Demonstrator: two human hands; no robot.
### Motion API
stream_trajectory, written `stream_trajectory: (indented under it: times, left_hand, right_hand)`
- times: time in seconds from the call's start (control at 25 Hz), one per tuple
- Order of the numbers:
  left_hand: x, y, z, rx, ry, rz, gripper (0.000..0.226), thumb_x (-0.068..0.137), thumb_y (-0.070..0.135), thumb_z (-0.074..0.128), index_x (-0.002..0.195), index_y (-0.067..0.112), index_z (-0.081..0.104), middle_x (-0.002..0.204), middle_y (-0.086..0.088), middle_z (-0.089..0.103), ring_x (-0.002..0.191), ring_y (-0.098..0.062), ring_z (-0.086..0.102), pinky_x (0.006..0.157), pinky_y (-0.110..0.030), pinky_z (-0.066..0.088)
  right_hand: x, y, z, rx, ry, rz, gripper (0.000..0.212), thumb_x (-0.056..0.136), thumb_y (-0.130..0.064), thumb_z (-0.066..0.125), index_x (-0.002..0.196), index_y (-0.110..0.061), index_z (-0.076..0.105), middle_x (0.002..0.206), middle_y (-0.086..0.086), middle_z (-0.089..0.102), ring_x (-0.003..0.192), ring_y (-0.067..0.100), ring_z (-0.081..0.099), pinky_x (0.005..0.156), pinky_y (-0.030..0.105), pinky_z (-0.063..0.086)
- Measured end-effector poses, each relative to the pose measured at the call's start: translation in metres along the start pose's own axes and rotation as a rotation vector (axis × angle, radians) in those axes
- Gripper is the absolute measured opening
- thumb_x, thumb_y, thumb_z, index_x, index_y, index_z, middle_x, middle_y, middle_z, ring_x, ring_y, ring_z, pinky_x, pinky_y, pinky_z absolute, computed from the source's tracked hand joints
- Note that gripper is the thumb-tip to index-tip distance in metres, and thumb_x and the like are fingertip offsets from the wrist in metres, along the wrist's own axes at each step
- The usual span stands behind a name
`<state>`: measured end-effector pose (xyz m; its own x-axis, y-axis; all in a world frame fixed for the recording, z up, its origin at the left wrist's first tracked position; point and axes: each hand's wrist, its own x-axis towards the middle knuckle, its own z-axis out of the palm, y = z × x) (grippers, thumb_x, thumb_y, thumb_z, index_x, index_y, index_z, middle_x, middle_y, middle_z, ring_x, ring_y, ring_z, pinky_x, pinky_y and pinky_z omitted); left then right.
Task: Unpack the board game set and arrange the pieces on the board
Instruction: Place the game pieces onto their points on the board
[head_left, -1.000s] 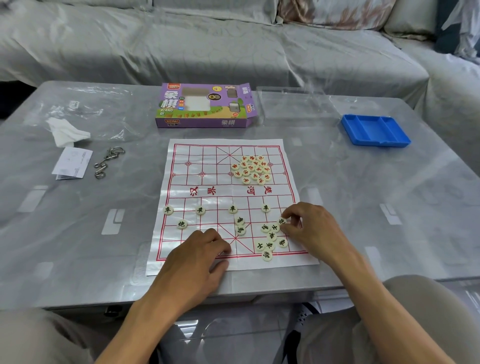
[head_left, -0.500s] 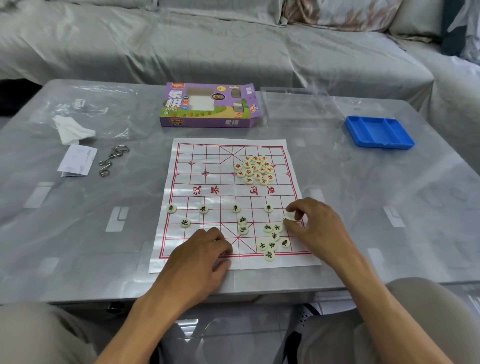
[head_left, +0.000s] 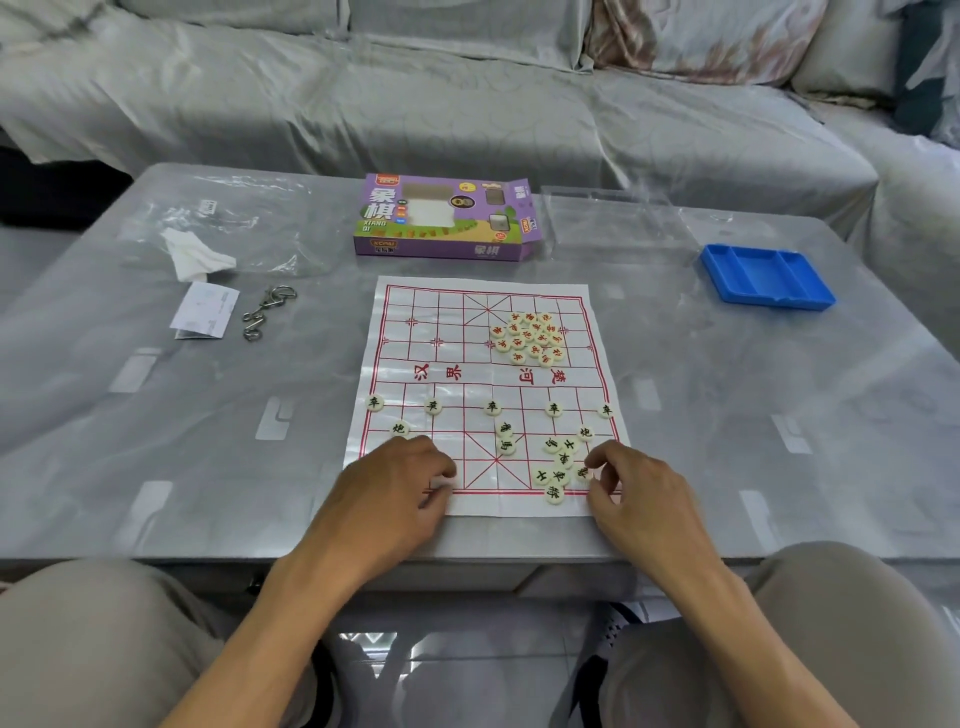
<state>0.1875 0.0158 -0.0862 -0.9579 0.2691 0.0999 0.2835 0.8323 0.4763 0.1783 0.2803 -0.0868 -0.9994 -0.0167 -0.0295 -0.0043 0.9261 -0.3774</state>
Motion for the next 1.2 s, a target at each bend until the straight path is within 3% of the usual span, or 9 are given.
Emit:
stream_trajectory:
  times: [0.16, 0.24, 0.52, 0.64, 0.72, 0.8, 1.0, 1.2]
  left_hand:
    - [-0.015, -0.021, -0.019, 0.002, 0.037, -0.14, 0.023, 0.089, 0.037, 0.063, 0.11, 0.03, 0.066, 0.11, 0.017, 0.062, 0.099, -0.007, 0.057, 0.081, -0.026, 0.046]
    - [-0.025, -0.028, -0.024, 0.07, 0.012, -0.189, 0.027, 0.09, 0.039, 0.061, 0.115, 0.03, 0.064, 0.117, 0.015, 0.06, 0.105, -0.01, 0.055, 0.082, -0.027, 0.045]
    - [-0.045, -0.042, -0.039, 0.065, 0.036, -0.29, 0.029, 0.088, 0.042, 0.061, 0.116, 0.033, 0.062, 0.116, 0.017, 0.059, 0.106, -0.011, 0.054, 0.081, -0.031, 0.046]
    - [-0.049, -0.042, -0.036, 0.043, 0.001, -0.282, 0.02, 0.09, 0.043, 0.06, 0.108, 0.036, 0.061, 0.111, 0.02, 0.056, 0.104, -0.008, 0.053, 0.08, -0.029, 0.046]
    - [-0.048, -0.044, -0.036, 0.061, -0.038, -0.273, 0.002, 0.09, 0.041, 0.06, 0.091, 0.04, 0.059, 0.102, 0.023, 0.055, 0.095, -0.005, 0.054, 0.076, -0.028, 0.047]
    - [-0.044, -0.044, -0.036, 0.082, -0.047, -0.281, 0.01, 0.088, 0.04, 0.061, 0.079, 0.039, 0.058, 0.092, 0.021, 0.055, 0.085, -0.003, 0.052, 0.071, -0.027, 0.047]
    - [-0.035, -0.041, -0.037, 0.106, -0.065, -0.292, 0.009, 0.088, 0.045, 0.06, 0.081, 0.039, 0.06, 0.09, 0.02, 0.052, 0.08, -0.003, 0.051, 0.064, -0.023, 0.042]
    - [-0.038, -0.044, -0.036, 0.083, -0.1, -0.286, 0.009, 0.087, 0.05, 0.058, 0.087, 0.04, 0.06, 0.098, 0.022, 0.049, 0.089, -0.002, 0.048, 0.069, -0.023, 0.042]
  right_hand:
    - [-0.018, -0.012, 0.004, 0.066, 0.01, -0.068, 0.005, 0.088, -0.034, 0.057, 0.092, -0.031, 0.055, 0.081, -0.015, 0.059, 0.072, 0.004, 0.054, 0.06, 0.022, 0.043]
    - [-0.025, -0.017, 0.01, 0.067, 0.005, -0.089, 0.012, 0.087, -0.041, 0.058, 0.093, -0.03, 0.055, 0.081, -0.017, 0.055, 0.072, 0.002, 0.052, 0.06, 0.017, 0.039]
    - [-0.021, -0.024, 0.023, -0.021, 0.063, 0.031, 0.03, 0.086, -0.056, 0.056, 0.092, -0.027, 0.051, 0.088, -0.013, 0.055, 0.081, 0.011, 0.052, 0.065, 0.028, 0.045]
    - [-0.022, -0.021, 0.017, 0.045, 0.027, 0.029, 0.025, 0.085, -0.052, 0.058, 0.091, -0.029, 0.053, 0.086, -0.014, 0.056, 0.078, 0.008, 0.053, 0.063, 0.024, 0.042]
    - [-0.021, -0.015, 0.009, 0.088, 0.08, 0.078, 0.019, 0.088, -0.045, 0.058, 0.093, -0.028, 0.053, 0.087, -0.014, 0.06, 0.076, 0.008, 0.055, 0.058, 0.023, 0.04]
    - [-0.02, -0.01, 0.002, 0.031, 0.141, 0.118, 0.01, 0.092, -0.035, 0.054, 0.097, -0.026, 0.051, 0.095, -0.013, 0.062, 0.077, 0.009, 0.055, 0.055, 0.021, 0.035]
    - [-0.024, -0.024, 0.011, 0.041, 0.044, 0.082, 0.033, 0.083, -0.062, 0.054, 0.087, -0.029, 0.053, 0.075, -0.014, 0.056, 0.072, 0.009, 0.055, 0.061, 0.027, 0.043]
    - [-0.017, -0.026, 0.012, -0.021, 0.043, 0.091, 0.021, 0.084, -0.049, 0.055, 0.086, -0.028, 0.054, 0.078, -0.012, 0.059, 0.073, 0.011, 0.055, 0.064, 0.028, 0.044]
